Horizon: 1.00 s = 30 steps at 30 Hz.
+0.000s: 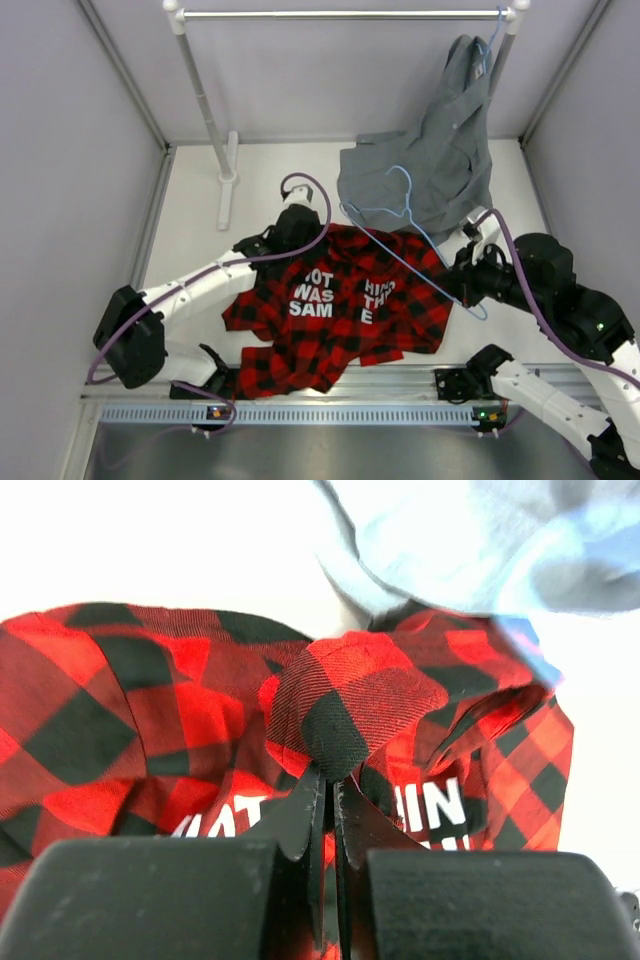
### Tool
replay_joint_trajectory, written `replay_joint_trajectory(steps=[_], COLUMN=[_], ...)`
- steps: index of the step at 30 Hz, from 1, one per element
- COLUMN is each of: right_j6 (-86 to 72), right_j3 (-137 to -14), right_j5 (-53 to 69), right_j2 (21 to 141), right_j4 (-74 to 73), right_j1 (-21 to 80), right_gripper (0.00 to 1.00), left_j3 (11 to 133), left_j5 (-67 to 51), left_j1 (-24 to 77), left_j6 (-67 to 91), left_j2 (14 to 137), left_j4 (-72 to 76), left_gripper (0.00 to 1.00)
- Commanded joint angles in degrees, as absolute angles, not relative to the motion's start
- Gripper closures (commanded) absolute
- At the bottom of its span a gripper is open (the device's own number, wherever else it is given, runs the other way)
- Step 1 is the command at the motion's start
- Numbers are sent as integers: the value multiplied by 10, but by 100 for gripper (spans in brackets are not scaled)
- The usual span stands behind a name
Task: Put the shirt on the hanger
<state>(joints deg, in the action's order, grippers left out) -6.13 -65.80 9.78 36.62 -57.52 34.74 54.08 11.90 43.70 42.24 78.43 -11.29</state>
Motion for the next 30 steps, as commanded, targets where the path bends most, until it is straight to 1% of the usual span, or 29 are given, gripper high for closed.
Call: replay_joint_trajectory(steps=[1,5,10,19,25,27,30], right_j6=[-69,-76,-76,-87,-93,-93,-89], right_j3=[-657,-640,-655,-623,-572,-556,-541], right_j5=[138,128,100,90,115,139,176], right_j2=[356,369,368,382,416,423,442], right_j4=[-603,-606,-621,-609,-488,-431,-390], right_j1=[348,363,368,372,373,373,373], right_gripper=[100,100,100,100,100,100,100], left_j3=[592,613,639,671,660,657,654], left_j5=[136,122,94,48,17,6,-24], left_j1=[425,408,395,385,385,385,385], left_j6=[403,396,389,378,381,381,365], left_j2=[797,815,838,844,817,808,787], left_j4=[-159,-177,-187,-192,-192,-192,-192], left_gripper=[100,100,100,100,100,100,100])
